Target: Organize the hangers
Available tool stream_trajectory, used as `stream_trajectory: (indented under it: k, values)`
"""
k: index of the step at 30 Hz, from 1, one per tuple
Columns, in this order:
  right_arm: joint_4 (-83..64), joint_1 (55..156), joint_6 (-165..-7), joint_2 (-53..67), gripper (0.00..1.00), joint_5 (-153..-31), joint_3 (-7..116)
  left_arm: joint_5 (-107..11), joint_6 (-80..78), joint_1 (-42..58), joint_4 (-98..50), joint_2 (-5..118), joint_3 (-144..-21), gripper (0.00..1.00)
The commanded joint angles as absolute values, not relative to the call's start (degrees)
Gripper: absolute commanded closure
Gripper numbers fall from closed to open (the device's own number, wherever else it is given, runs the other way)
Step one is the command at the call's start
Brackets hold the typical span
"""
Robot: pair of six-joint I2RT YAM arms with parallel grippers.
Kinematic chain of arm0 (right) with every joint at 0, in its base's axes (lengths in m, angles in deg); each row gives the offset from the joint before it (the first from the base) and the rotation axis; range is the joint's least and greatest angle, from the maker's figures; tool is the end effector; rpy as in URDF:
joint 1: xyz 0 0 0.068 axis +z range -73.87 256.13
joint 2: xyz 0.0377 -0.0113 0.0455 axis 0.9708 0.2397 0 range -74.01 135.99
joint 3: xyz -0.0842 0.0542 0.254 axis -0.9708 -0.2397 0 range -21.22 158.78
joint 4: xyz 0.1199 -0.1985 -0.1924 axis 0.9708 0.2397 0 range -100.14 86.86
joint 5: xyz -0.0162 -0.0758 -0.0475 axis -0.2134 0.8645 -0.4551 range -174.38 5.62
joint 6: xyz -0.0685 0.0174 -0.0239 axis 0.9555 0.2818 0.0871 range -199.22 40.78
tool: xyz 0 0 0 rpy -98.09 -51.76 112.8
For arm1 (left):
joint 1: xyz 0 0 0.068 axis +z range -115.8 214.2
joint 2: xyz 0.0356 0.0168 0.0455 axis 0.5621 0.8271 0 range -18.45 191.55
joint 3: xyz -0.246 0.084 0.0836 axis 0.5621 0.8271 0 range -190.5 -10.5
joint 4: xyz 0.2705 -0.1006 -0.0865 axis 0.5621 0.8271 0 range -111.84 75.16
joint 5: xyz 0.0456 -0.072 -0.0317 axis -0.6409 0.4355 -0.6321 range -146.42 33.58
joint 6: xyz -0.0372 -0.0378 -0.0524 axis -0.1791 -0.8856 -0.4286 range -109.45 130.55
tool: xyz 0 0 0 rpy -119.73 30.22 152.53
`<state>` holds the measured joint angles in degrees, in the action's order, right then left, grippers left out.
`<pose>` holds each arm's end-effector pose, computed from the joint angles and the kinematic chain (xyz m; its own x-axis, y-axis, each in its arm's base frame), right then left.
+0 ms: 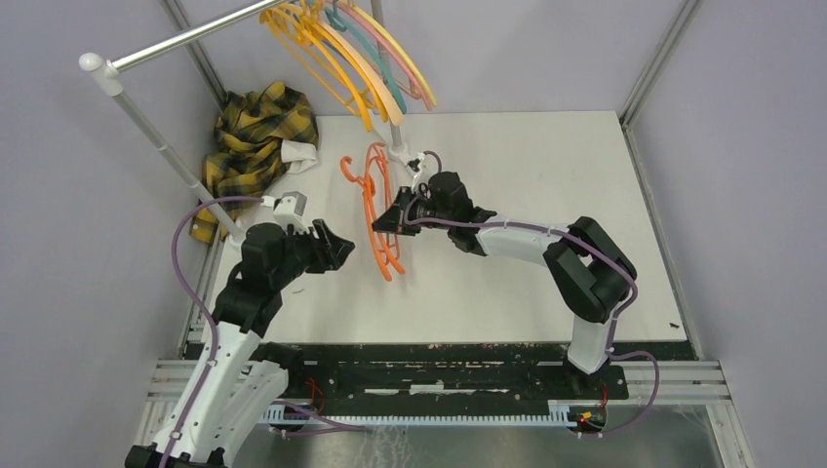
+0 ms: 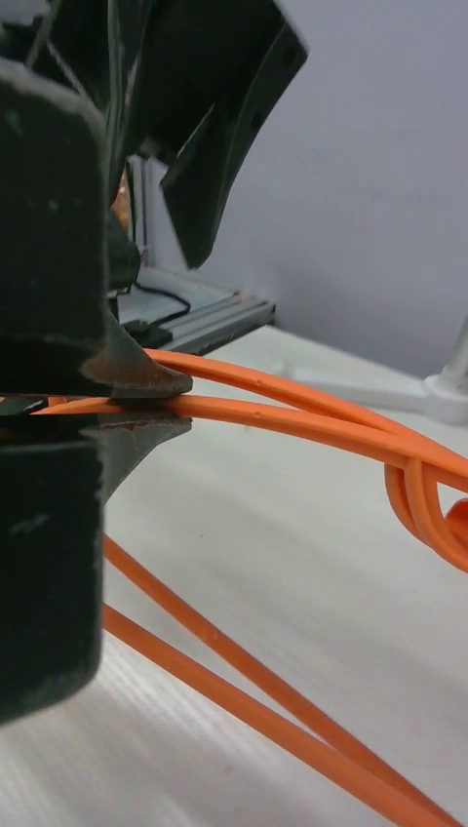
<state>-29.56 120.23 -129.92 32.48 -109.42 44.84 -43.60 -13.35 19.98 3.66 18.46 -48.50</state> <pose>0.3223 0.3493 0.1794 -0.8705 0.1328 -0.4739 -0.3798 0.4310 0.8185 0.2075 -0.0669 0.2818 -0.5427 -0.2700 -0.7954 0.2358 0.8599 -0.4527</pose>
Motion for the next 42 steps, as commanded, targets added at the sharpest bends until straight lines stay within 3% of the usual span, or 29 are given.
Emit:
stream_trajectory:
  k: [1,10,22,30,38,42]
  values:
    - [-48.21,118.61,-140.80,30.08,0.99,-115.19,43.54,-40.02,-16.72,20.21,-3.28,17.11,-47.25,0.40]
    - [-56.70,118.58,-147.66,33.13,0.99,-118.64,42.66,-39.58,-21.09,20.22,-11.35,19.36,-46.54,0.42]
    - [-53.01,118.81,-145.49,30.99,0.99,-121.19,43.12,-38.05,-25.50,20.23,-20.84,25.72,-46.23,0.50]
    - [-53.03,119.46,-145.54,30.44,0.99,-121.88,42.58,-36.85,-27.71,20.20,-26.26,28.87,-44.44,0.61]
    - [-53.16,120.42,-145.72,30.27,0.99,-122.36,43.03,-35.79,-28.82,20.22,-29.31,30.92,-43.50,0.64]
    - [-53.12,120.60,-145.76,29.76,0.99,-122.66,43.05,-35.43,-28.82,20.23,-30.84,31.40,-42.60,0.76]
